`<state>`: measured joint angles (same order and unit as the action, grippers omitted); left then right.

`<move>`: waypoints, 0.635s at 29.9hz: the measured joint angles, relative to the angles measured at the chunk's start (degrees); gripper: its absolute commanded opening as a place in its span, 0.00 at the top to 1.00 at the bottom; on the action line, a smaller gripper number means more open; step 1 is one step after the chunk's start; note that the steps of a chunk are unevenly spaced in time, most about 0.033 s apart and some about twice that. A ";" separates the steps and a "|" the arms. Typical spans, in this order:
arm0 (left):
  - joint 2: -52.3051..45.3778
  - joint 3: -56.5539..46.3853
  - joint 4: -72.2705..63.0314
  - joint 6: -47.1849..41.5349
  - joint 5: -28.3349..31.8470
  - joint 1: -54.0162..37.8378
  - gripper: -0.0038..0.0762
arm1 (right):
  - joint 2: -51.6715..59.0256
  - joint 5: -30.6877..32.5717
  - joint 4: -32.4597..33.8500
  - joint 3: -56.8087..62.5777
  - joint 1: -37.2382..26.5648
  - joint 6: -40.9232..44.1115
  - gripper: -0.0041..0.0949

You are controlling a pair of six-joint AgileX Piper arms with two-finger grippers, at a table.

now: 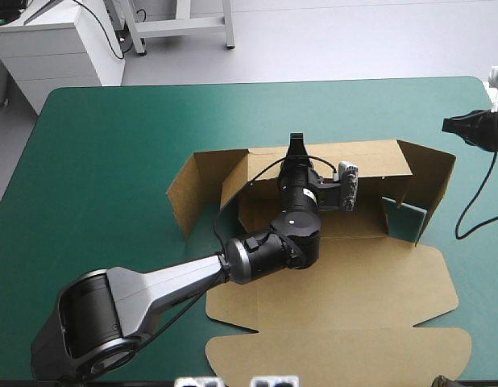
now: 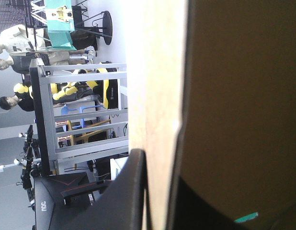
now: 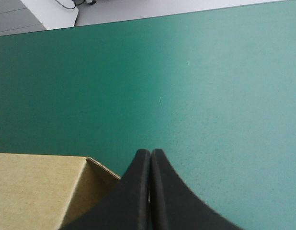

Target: Fold the box

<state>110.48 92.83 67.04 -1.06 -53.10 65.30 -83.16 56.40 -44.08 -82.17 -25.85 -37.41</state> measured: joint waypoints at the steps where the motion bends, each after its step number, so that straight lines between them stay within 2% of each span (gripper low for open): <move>1: 0.00 0.00 0.00 0.00 0.00 0.00 0.96 | -1.53 0.84 -0.11 -0.72 0.00 0.00 0.98; 11: 0.00 0.00 -0.02 -0.13 0.00 0.00 0.96 | -9.21 6.32 0.17 -2.07 0.60 -1.25 0.98; 19: 0.00 0.00 -0.02 -0.44 0.06 0.00 0.96 | -9.80 11.29 3.43 -1.58 0.90 -1.96 0.98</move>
<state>110.48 92.83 67.02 -1.51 -53.04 65.30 -92.96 67.69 -40.66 -83.75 -24.95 -39.37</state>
